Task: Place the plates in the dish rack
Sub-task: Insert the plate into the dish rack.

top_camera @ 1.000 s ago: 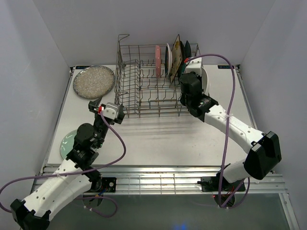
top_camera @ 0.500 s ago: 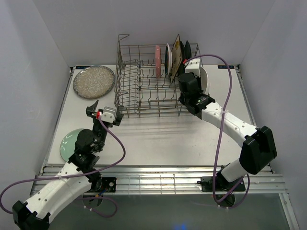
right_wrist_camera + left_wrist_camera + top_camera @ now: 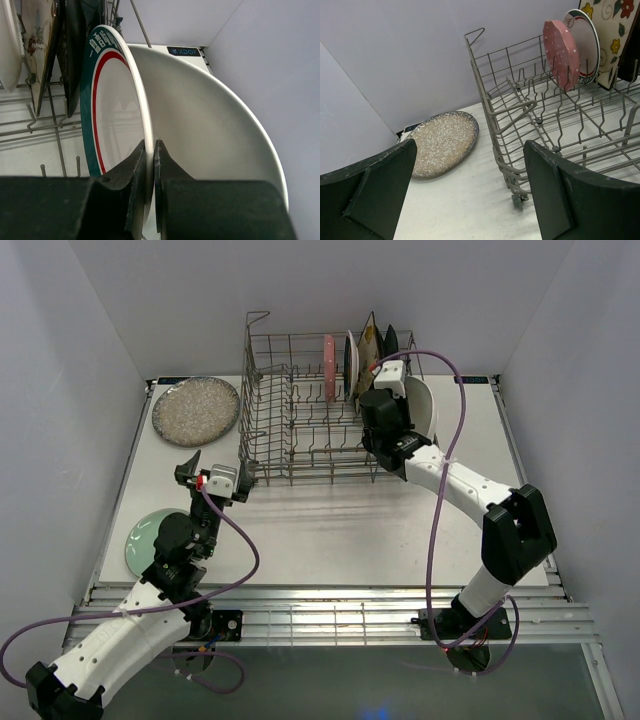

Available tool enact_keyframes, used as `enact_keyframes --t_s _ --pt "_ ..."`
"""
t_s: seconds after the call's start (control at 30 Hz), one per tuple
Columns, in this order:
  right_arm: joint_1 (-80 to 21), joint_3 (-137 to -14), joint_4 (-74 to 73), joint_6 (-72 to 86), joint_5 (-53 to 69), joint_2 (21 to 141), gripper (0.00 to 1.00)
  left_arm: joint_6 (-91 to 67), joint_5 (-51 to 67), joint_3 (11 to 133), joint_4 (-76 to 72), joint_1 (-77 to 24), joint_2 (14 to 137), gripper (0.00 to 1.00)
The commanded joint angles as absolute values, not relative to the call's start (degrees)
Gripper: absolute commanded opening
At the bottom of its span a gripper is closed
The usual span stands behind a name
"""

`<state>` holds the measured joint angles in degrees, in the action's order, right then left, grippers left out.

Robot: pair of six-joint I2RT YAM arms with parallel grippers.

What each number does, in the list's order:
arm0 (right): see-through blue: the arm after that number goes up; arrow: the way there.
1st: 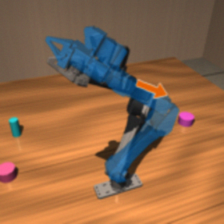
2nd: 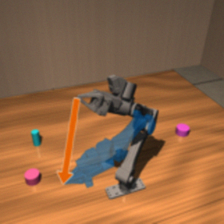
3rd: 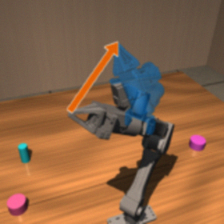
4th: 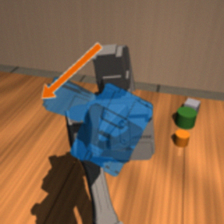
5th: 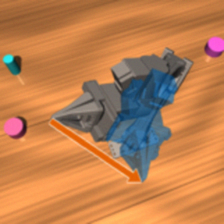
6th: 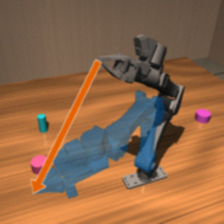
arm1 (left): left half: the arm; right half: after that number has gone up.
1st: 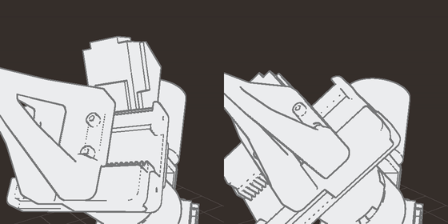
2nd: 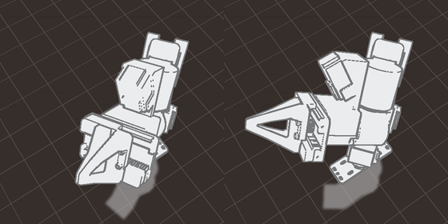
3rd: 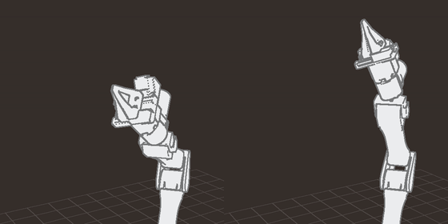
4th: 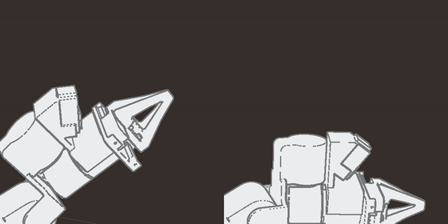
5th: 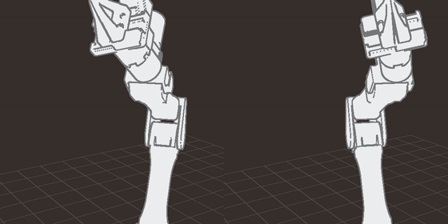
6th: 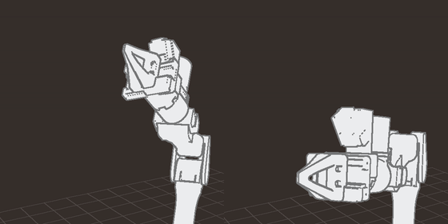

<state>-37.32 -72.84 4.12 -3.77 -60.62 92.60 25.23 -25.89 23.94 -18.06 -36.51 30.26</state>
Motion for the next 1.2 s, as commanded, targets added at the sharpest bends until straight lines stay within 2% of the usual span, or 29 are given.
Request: enact_keyframes --t_s 0.0,0.5,1.17 --pt "-36.83 -76.99 8.17 -5.45 -63.46 94.56 0.08 24.96 -26.89 23.64 -18.63 -36.56 29.36 0.98" --pt "-36.04 -77.78 7.82 -4.13 -60.29 99.32 0.08 24.96 -26.98 23.38 -18.72 -36.56 29.00 0.98" --pt "-38.41 -75.15 6.07 -1.85 -53.88 97.38 0.08 25.14 -26.90 23.20 -18.63 -36.56 29.09 0.98"
